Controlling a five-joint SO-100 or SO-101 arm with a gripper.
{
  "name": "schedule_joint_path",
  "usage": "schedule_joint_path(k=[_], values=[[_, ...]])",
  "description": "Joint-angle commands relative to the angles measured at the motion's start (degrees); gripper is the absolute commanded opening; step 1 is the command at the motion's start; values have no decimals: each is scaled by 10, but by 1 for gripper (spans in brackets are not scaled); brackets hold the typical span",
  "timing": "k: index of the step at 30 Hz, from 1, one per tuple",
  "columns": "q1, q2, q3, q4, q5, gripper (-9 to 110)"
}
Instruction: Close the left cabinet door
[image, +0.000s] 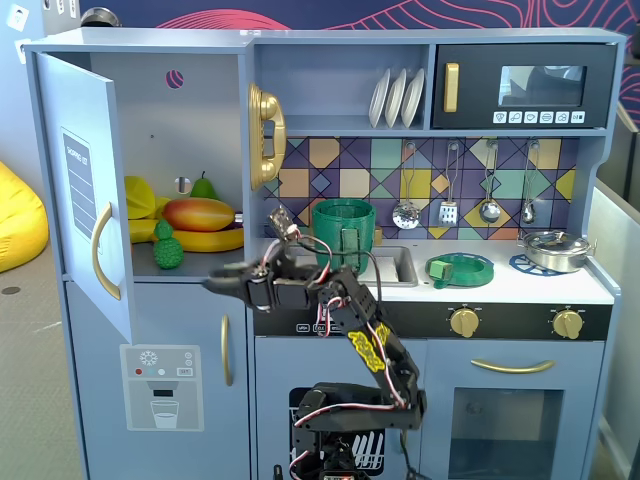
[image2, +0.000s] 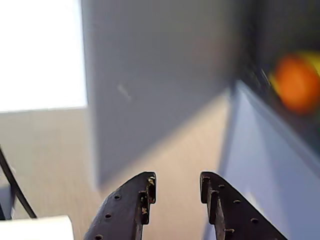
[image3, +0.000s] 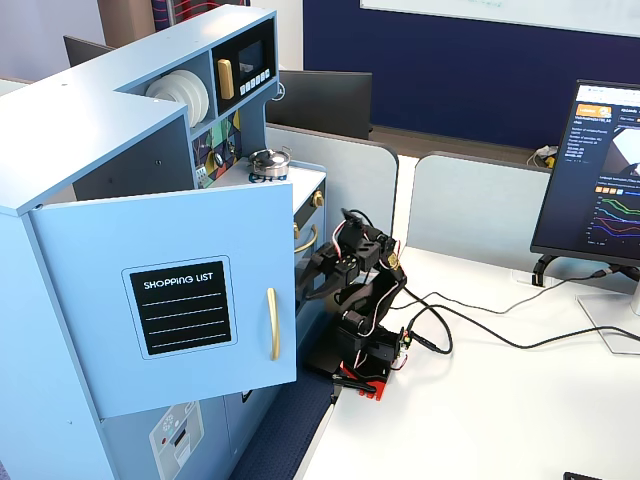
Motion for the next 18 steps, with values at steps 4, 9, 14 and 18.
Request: schedule_joint_path(k=[4, 9, 14, 18], values=[[-142, -97, -90, -125, -112, 0], [-231, -167, -119, -191, -179, 0], [-277, -242, -157, -228, -203, 0], [-308, -313, -200, -262, -214, 0]])
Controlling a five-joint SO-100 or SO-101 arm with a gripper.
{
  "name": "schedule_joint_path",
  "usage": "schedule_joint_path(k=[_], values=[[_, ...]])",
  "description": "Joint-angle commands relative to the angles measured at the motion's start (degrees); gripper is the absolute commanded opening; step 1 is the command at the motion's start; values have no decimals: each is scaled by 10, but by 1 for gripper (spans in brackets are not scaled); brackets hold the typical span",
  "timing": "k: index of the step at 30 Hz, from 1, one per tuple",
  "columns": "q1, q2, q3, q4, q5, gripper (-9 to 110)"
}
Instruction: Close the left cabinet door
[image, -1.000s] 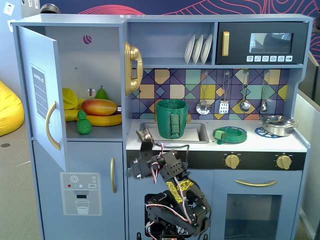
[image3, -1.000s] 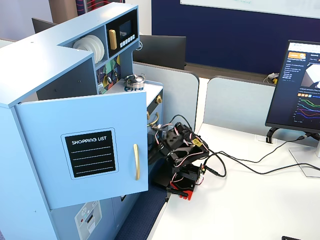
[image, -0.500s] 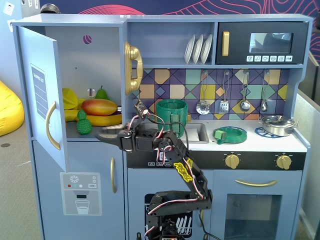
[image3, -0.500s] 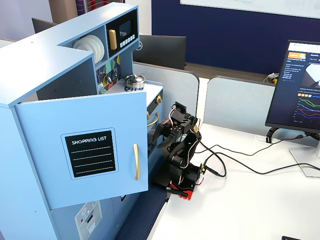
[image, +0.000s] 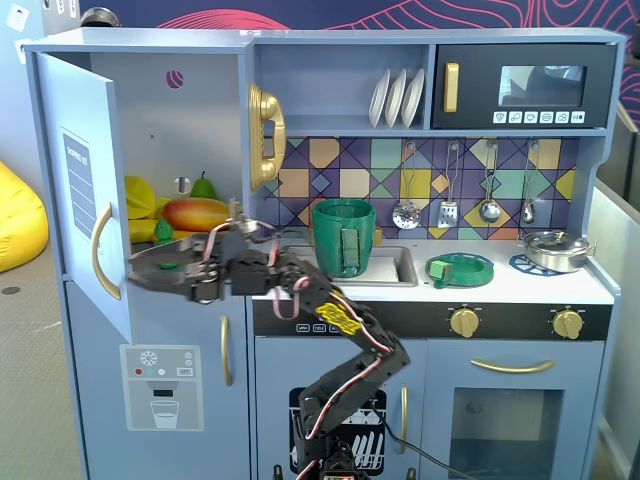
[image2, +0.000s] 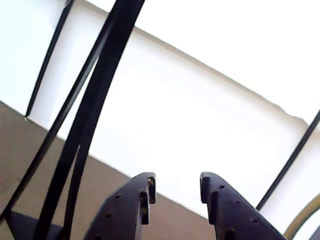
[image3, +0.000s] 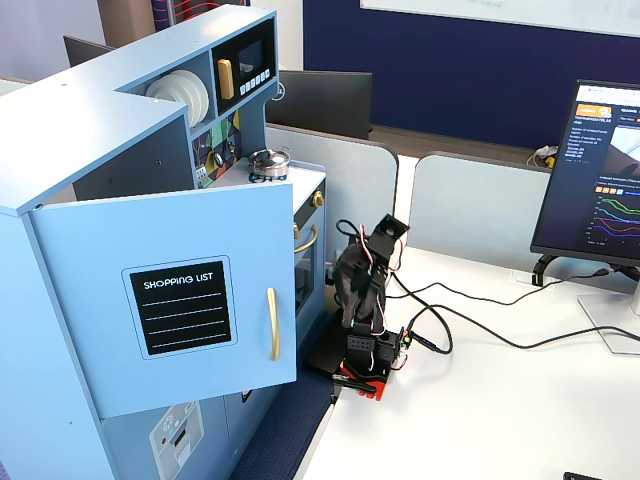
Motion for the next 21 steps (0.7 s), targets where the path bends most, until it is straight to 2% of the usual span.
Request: schedule_joint_path(k=[1, 13, 21], values=[[-33, -67, -73, -44, -14, 0], [-47, -263, -216, -94, -4, 0], [28, -331, -255, -110, 28, 0]])
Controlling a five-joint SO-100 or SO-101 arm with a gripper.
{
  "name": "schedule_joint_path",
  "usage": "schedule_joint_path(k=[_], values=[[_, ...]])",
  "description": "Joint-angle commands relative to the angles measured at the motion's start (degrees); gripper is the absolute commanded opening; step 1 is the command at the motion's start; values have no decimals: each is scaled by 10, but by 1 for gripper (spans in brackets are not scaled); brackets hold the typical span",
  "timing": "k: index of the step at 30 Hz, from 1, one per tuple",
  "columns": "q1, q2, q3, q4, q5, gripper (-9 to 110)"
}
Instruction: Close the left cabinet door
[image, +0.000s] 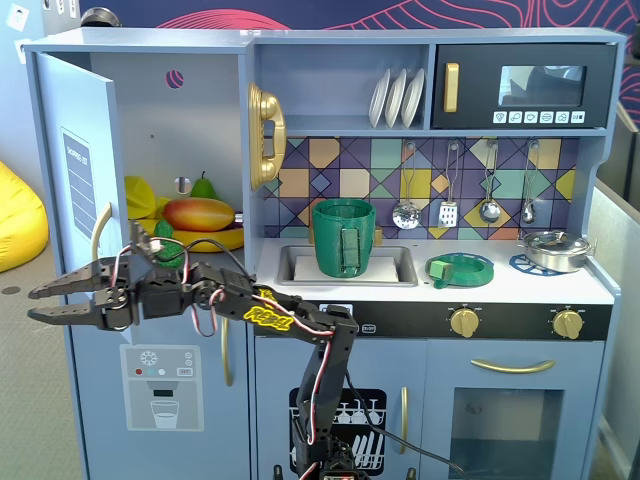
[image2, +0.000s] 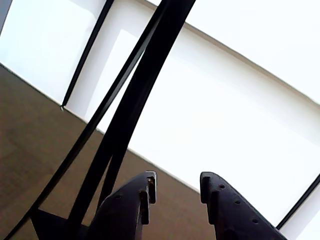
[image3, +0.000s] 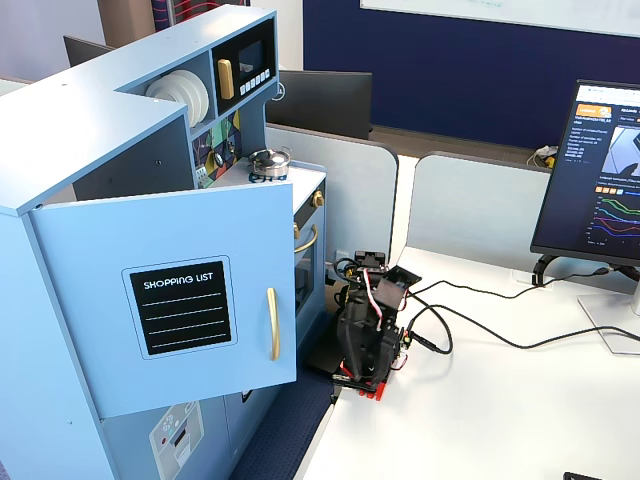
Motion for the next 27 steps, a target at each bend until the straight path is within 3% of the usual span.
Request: schedule_joint_path(k=[1, 27], values=[[57, -10, -40, -25, 19, 0], [260, 112, 104, -26, 58, 0]])
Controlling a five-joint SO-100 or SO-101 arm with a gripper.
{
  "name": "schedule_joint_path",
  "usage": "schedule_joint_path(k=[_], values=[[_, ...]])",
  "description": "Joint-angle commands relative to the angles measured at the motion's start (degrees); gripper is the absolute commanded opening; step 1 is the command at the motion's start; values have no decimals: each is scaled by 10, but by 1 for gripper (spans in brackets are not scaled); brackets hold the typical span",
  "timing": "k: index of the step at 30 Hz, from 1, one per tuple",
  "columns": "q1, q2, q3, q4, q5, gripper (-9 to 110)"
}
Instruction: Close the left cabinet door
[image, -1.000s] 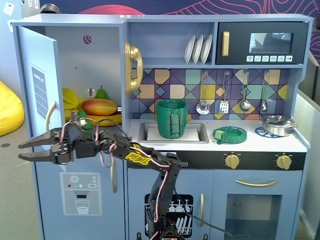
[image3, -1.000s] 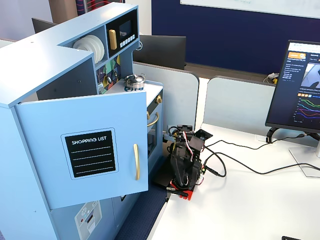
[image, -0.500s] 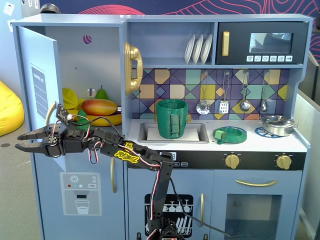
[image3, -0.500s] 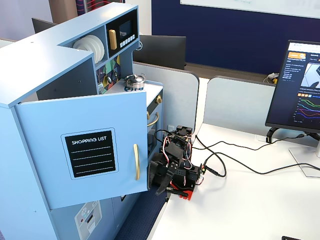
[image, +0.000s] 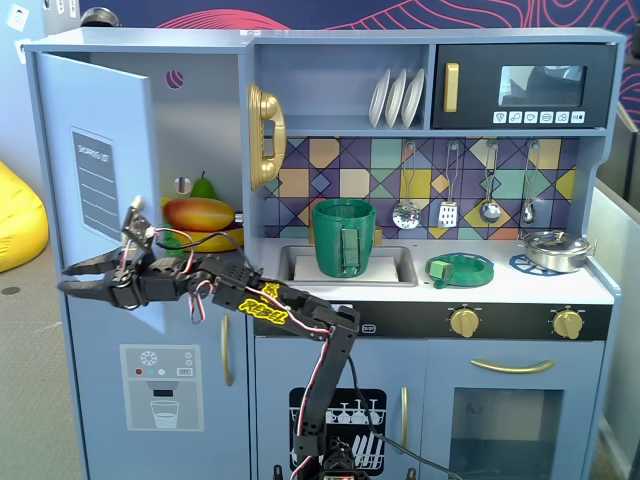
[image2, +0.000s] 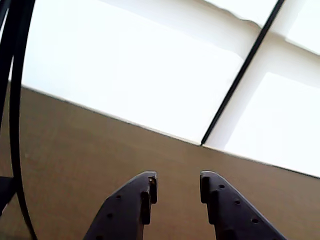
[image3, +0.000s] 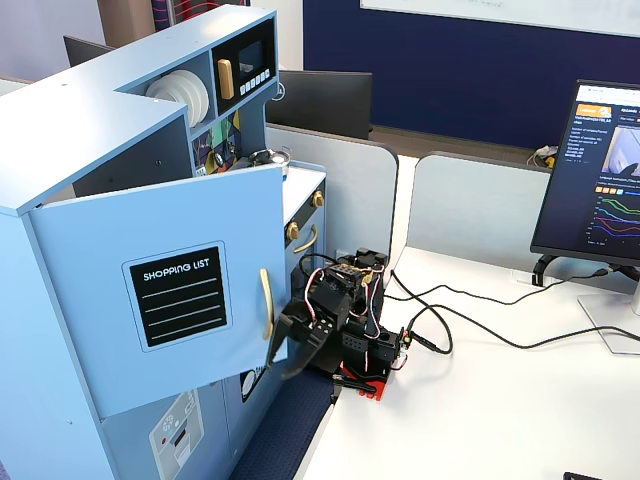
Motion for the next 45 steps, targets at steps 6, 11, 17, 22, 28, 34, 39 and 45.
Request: schedule_joint_path(k=[6, 11, 17, 22, 28, 34, 39, 45], values=[[114, 75, 3, 12, 22, 0], [176, 94, 20, 27, 38, 0], [258, 98, 23, 40, 50, 0], [327, 87, 22, 40, 58, 0], [403, 54, 17, 25, 62, 0], [424, 44, 18, 16, 67, 0], [428, 37, 17, -3, 62, 0], [412, 82, 25, 65, 72, 0]])
